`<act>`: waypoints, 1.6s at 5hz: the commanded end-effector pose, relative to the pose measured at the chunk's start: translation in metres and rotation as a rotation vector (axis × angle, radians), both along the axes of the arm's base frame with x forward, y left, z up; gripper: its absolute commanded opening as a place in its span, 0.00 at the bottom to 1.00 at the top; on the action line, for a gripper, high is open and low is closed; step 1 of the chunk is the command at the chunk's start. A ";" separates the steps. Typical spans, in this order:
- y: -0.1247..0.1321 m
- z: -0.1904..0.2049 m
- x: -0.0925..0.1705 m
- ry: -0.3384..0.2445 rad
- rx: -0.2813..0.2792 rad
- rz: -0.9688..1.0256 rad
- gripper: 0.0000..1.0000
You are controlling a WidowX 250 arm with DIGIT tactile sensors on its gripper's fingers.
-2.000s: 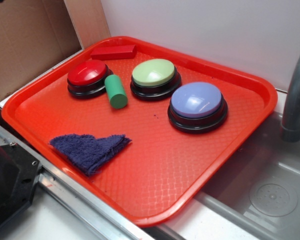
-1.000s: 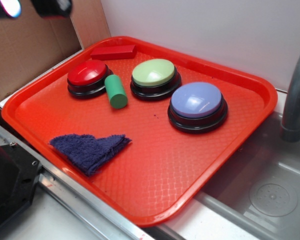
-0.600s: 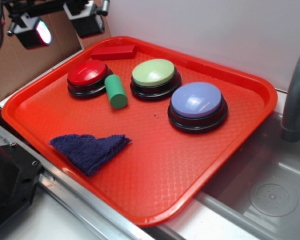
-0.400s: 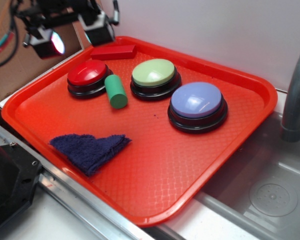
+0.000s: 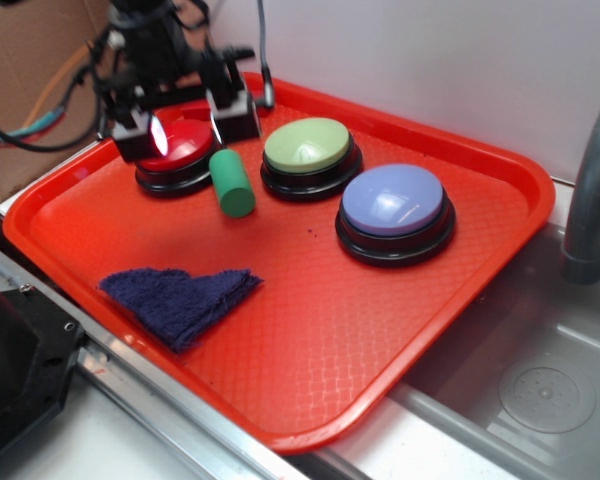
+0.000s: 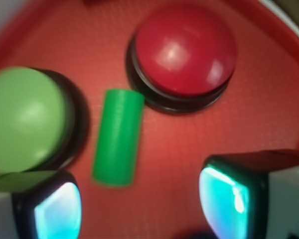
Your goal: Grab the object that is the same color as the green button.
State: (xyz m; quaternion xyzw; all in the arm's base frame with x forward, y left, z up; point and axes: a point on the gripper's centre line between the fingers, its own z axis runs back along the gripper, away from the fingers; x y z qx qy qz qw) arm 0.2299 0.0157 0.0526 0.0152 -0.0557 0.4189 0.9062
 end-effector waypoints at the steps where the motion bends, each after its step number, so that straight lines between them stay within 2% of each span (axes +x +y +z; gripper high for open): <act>1: 0.012 -0.011 0.012 -0.018 -0.012 -0.018 1.00; 3: 0.007 -0.022 0.010 -0.020 -0.059 -0.083 1.00; 6: 0.023 -0.026 0.003 0.012 -0.090 -0.219 1.00; 7: 0.020 -0.035 0.005 0.041 -0.082 -0.282 1.00; 8: 0.014 -0.042 0.005 0.071 -0.124 -0.346 1.00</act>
